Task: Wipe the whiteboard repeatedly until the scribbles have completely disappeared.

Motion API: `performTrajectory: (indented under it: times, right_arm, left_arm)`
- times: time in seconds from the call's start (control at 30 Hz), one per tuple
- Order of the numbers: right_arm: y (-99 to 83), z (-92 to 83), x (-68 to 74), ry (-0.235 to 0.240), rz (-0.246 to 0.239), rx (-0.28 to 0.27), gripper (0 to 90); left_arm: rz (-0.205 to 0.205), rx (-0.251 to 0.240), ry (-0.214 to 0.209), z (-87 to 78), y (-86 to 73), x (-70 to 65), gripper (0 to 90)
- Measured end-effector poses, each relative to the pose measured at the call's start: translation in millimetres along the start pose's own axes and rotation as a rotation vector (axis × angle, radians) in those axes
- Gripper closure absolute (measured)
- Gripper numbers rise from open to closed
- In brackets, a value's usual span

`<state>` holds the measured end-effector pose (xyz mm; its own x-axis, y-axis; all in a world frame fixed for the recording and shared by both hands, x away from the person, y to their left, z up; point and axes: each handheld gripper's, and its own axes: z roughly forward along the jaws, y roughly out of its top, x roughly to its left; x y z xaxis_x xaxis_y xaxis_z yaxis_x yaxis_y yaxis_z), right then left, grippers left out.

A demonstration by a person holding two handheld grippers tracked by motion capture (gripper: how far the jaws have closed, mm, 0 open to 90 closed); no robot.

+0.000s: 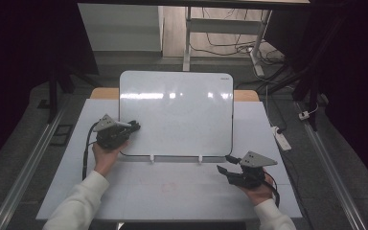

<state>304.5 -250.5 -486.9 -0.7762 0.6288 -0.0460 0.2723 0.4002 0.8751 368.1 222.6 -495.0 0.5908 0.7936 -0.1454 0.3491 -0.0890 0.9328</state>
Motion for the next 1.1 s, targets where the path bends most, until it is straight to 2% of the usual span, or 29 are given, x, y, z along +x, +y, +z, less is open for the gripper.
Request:
performTrajectory:
  times: [0.07,0.13,0.2,0.27,0.4,0.47,0.53,0.63,0.7,0.77,0.83,0.93,1.03,1.1]
  right_arm:
    - [-0.2,0.0,-0.1,0.002,0.0,0.001,46.7]
    - [0.0,-0.5,0.0,0.001,0.0,-0.001,46.7]
    - [0.1,-0.9,-0.2,0.0,0.0,-0.003,46.7]
    - [0.3,-0.6,-0.4,0.001,-0.001,-0.006,46.7]
    - [1.1,0.1,1.3,0.002,-0.005,-0.002,46.7]
    - [1.4,-0.4,1.4,0.002,-0.005,-0.004,46.7]
    - [1.2,-1.1,0.7,0.0,-0.004,-0.006,46.6]
    - [0.6,-1.2,0.0,0.001,-0.003,-0.005,46.6]
    - [0.6,-1.1,0.2,0.003,-0.004,-0.005,46.6]
    - [0.8,-1.2,0.2,0.004,-0.004,-0.007,46.6]
    - [1.0,-1.2,0.4,0.004,-0.005,-0.008,46.6]
    - [1.0,-0.1,0.9,0.006,-0.004,-0.005,46.6]
    - [0.8,0.6,1.4,0.007,-0.005,-0.002,46.6]
    - [0.8,0.1,1.6,0.006,-0.004,-0.004,46.6]
  left_arm:
    - [-0.024,-0.018,0.037,-9.6,0.7,12.2,78.1]
    - [-0.07,-0.044,0.066,-21.7,0.4,27.8,78.1]
    - [-0.095,-0.05,0.068,-26.8,-1.3,34.4,78.0]
    - [-0.08,-0.041,0.063,-23.8,-2.3,28.5,78.1]
    - [-0.022,0.001,0.0,-6.1,-6.8,3.5,78.1]
    - [-0.004,0.018,-0.01,-3.4,-7.8,-3.0,78.1]
    - [0.0,0.026,-0.001,-6.9,-7.8,-0.4,78.1]
    - [-0.042,-0.003,0.029,-16.9,-7.5,13.9,78.1]
    - [-0.058,-0.013,0.038,-19.4,-6.1,18.5,78.1]
    - [-0.054,-0.01,0.038,-17.2,-6.4,15.1,78.1]
    - [-0.043,0.006,0.013,-12.8,-8.3,7.8,78.1]
    - [-0.004,0.037,-0.005,-8.8,-12.5,-2.7,78.1]
    - [-0.01,0.035,0.01,-14.3,-12.9,2.8,78.1]
    - [-0.042,0.019,0.02,-19.6,-13.3,10.7,78.1]
